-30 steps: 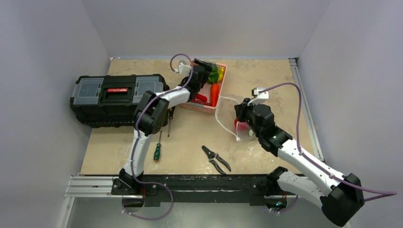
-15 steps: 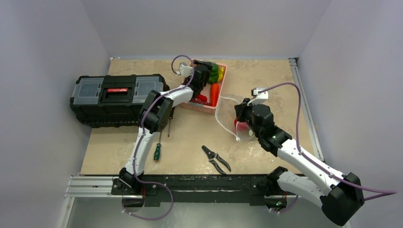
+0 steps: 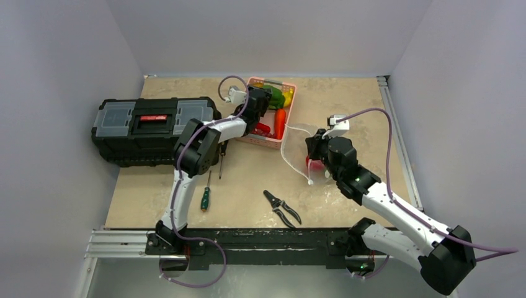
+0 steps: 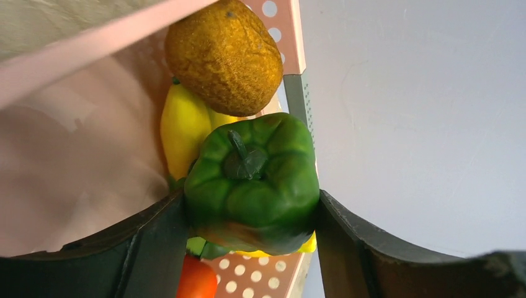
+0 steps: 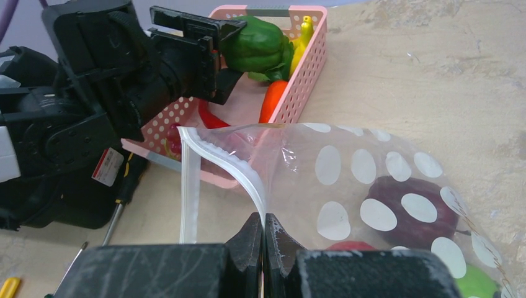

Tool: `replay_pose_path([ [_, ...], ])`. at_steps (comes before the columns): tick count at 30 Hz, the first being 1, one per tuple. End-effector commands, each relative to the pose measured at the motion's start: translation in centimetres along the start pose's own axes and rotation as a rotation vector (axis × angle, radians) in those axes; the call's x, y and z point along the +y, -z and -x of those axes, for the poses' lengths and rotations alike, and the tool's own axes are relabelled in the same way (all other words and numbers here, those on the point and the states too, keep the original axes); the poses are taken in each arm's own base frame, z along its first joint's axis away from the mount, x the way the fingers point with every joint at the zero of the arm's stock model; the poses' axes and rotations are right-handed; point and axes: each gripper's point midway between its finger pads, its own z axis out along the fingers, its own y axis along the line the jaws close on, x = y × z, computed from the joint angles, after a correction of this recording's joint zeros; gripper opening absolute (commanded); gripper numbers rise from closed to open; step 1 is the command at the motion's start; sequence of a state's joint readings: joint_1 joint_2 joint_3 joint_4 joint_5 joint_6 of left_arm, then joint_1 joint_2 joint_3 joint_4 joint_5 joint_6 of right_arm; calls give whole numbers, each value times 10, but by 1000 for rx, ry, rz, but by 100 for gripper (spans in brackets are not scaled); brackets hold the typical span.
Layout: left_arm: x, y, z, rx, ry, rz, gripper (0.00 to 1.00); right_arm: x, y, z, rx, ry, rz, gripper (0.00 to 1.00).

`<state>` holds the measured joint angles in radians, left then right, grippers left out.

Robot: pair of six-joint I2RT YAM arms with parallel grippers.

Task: Place the food in the zip-top bag and seal the zipper

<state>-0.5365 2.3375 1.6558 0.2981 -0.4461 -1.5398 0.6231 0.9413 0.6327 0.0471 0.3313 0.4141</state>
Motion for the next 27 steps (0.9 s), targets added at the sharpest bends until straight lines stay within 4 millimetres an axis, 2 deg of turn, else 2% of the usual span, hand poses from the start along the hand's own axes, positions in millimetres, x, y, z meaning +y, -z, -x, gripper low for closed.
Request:
replay_pose_path([
  [1,-61,38,21,13,-25,-151,30,3,5,20,-70,-10,5,0],
  [6,-95,92,25,103,-226,-285,30,4,7,21,-74,-14,13,0],
  [9,-107,133,15,213,-353,-342,30,5,7,22,-78,-18,20,0],
  [13,-102,184,1,352,-516,-384,29,7,6,21,-75,-22,28,0],
  [19,-81,256,-1,465,-775,-442,30,7,7,22,-73,-22,27,0],
  [22,-76,295,-5,515,-839,-502,30,8,7,22,-72,-24,34,0],
  [27,-59,344,-29,582,-913,-596,30,10,7,21,-71,-30,41,0],
])
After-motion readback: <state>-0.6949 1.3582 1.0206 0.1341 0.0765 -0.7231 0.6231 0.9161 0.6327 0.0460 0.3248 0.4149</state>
